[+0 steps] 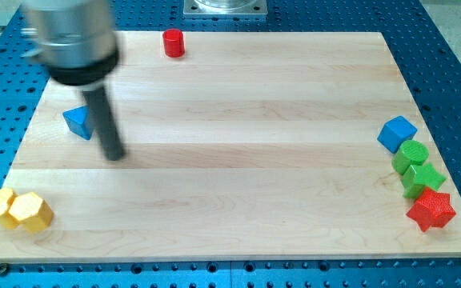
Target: Push the blue triangle vertically below the red circle
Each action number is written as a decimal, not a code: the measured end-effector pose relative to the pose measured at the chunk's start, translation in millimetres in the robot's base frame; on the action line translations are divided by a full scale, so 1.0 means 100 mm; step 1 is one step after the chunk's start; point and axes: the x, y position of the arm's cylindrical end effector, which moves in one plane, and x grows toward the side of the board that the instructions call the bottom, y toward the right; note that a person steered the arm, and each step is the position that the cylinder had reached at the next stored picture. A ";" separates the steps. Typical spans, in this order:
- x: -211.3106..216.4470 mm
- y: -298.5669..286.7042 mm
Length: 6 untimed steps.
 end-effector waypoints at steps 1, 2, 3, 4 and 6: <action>-0.23 -0.84; -0.43 0.19; -0.82 1.27; -0.98 0.61; -1.37 1.37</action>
